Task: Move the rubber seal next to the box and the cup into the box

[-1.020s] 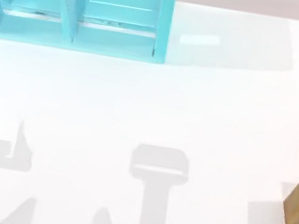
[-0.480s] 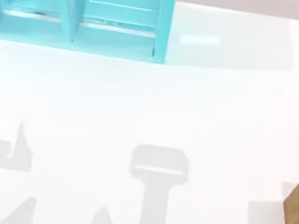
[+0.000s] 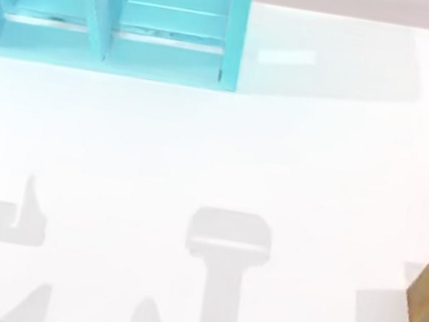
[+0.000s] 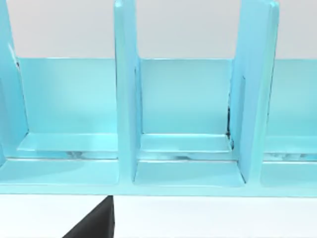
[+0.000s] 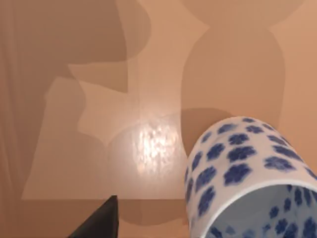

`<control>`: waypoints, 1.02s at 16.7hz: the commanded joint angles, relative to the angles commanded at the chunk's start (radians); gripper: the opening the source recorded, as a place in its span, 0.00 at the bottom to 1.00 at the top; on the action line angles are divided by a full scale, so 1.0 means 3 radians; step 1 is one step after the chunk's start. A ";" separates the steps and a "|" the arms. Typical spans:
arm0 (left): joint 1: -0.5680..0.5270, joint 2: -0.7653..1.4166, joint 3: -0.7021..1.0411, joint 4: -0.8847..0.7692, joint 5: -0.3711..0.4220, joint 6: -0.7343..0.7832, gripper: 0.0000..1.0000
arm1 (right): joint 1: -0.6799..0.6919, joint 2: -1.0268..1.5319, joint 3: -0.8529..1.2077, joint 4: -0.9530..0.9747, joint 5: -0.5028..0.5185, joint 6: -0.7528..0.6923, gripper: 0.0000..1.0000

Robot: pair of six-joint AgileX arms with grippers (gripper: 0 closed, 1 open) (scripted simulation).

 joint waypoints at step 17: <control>0.0000 0.0000 0.0000 0.0000 0.0000 0.0000 1.00 | -0.0037 -0.0217 0.1074 -0.1323 -0.0002 -0.0029 1.00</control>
